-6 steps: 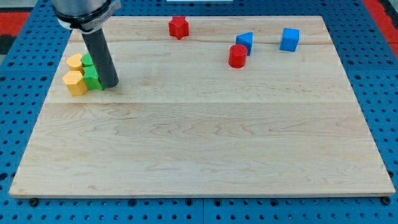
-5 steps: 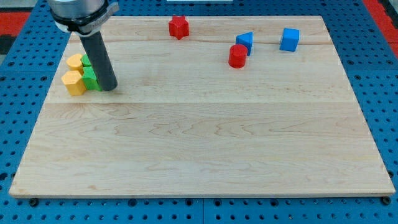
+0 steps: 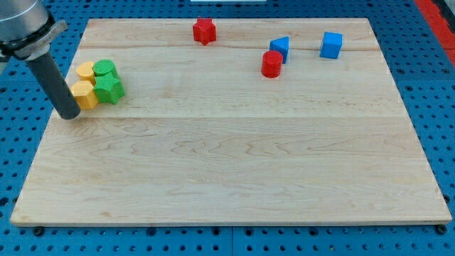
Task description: Push the yellow hexagon and yellow heart a bit up and down
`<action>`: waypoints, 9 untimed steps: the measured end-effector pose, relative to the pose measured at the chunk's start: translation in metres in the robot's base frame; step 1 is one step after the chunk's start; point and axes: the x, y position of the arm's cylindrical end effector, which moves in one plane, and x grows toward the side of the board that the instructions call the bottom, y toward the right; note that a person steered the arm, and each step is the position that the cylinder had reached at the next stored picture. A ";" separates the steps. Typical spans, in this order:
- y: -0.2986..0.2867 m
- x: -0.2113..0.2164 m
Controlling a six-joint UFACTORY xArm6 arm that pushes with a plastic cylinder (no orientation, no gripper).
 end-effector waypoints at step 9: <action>0.006 -0.160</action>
